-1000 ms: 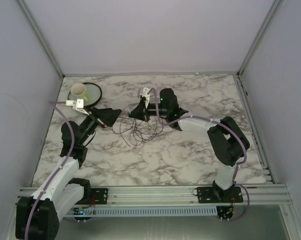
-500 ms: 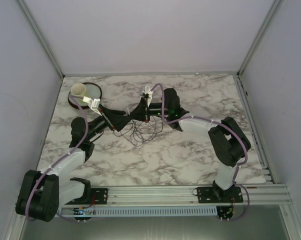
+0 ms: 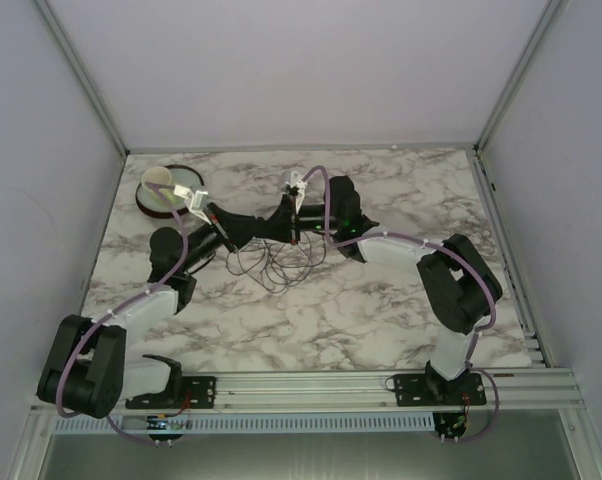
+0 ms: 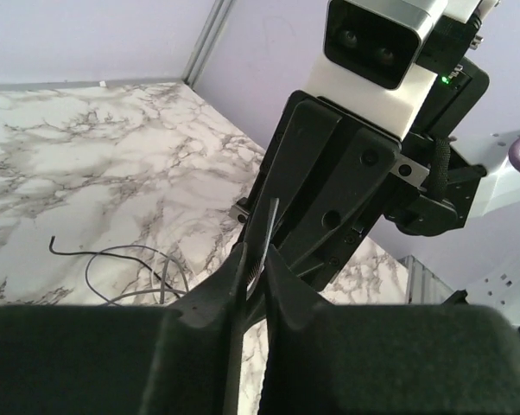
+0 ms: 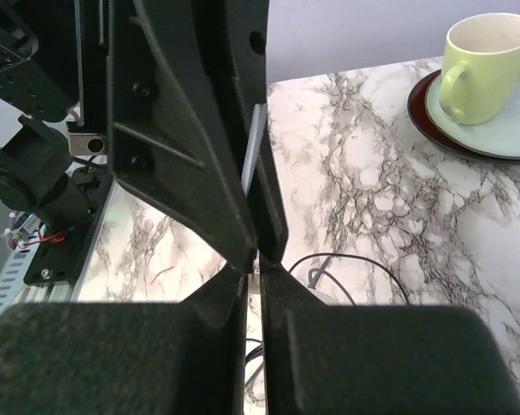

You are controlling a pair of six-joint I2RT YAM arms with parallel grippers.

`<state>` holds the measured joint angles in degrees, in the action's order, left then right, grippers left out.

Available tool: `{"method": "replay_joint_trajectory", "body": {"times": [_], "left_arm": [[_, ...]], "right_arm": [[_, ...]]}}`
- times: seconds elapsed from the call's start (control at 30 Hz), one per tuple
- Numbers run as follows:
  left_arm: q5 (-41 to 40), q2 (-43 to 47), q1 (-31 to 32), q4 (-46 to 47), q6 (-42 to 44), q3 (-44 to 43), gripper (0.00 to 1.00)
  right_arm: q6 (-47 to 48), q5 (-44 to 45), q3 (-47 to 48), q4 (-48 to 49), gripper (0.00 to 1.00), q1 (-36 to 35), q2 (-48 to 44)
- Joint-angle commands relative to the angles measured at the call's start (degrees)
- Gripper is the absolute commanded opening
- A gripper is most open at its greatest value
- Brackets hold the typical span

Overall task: Zip-tie the wires
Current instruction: Tie the cable at the center of the board.

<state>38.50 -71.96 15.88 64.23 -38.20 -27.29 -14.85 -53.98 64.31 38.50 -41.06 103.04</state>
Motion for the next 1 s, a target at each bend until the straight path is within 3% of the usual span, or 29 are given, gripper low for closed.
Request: {"method": "replay_joint_trajectory", "body": {"times": [0.0,0.03,0.53,0.97], "left_arm": [[0.4,-0.8,0.6,5.0,1.4,-1.8,0.06],[0.1,-0.6,0.7,4.5,1.6,-1.7,0.00],[-5.5,2.0,0.7,-12.3,0.9,-12.2,0.00],[-5.6,2.3,1.0,-14.3,-0.3,-16.9,0.00]], "right_arm": [[-0.6,-0.7,0.3,1.5,0.00,0.5,-2.9],[-0.7,-0.5,0.3,1.5,0.00,0.5,-3.0],[1.3,2.9,-3.6,-1.8,0.00,0.6,-3.1],[1.4,3.5,-4.9,-2.2,0.03,0.2,-2.0]]}}
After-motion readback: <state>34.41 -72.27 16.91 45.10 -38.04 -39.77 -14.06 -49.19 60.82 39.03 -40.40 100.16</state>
